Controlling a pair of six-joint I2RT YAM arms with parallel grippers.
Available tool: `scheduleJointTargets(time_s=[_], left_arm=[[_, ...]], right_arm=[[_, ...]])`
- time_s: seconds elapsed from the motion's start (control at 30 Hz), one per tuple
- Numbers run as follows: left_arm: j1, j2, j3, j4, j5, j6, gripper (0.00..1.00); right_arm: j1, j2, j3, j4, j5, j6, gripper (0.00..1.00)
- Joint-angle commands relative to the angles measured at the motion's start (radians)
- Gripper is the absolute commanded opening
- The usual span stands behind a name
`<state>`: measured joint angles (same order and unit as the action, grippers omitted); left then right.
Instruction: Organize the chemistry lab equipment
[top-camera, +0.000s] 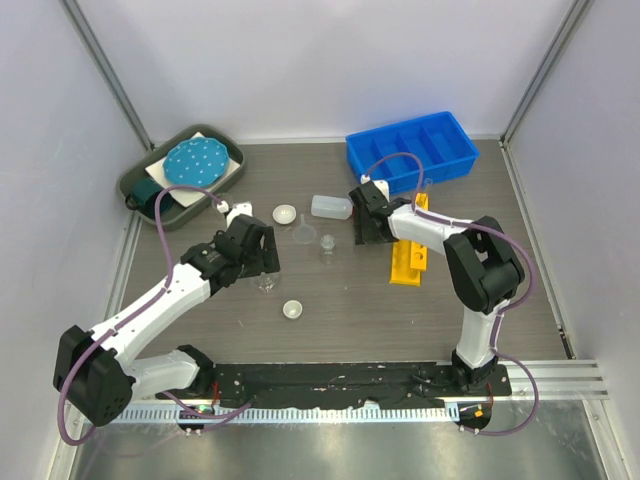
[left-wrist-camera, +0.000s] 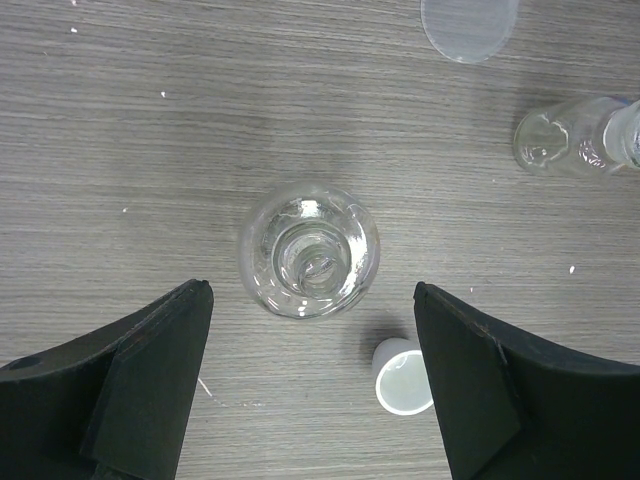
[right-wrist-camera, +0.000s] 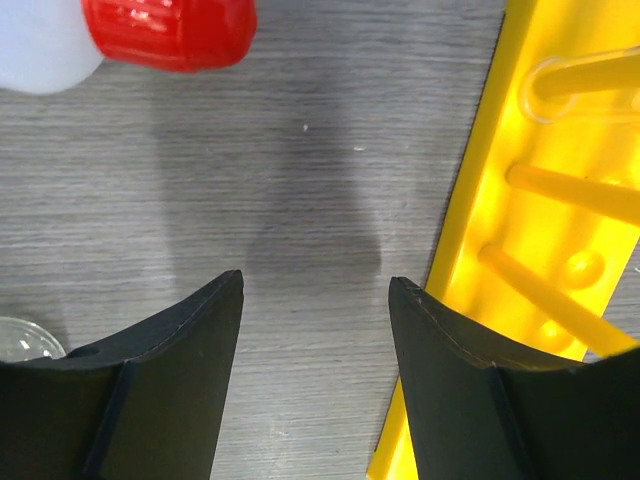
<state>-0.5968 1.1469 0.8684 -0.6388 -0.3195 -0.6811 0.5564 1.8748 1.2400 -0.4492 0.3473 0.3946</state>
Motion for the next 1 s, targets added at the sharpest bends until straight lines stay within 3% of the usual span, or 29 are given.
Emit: scheduleJointTargets(time_s=[0.0,0.97], left_arm=[[0.003,-0.019,-0.003,0.031,0.003,0.000,0.86],[0.002,-0.026,-0.006,0.041,0.019,0.002,0.85]], right_arm=[[-0.026,0.004,0.009,0.047,-0.013,0.003,0.65],[-0.164,-0.009,-0.151,0.095,0.005,-0.011,0.66]])
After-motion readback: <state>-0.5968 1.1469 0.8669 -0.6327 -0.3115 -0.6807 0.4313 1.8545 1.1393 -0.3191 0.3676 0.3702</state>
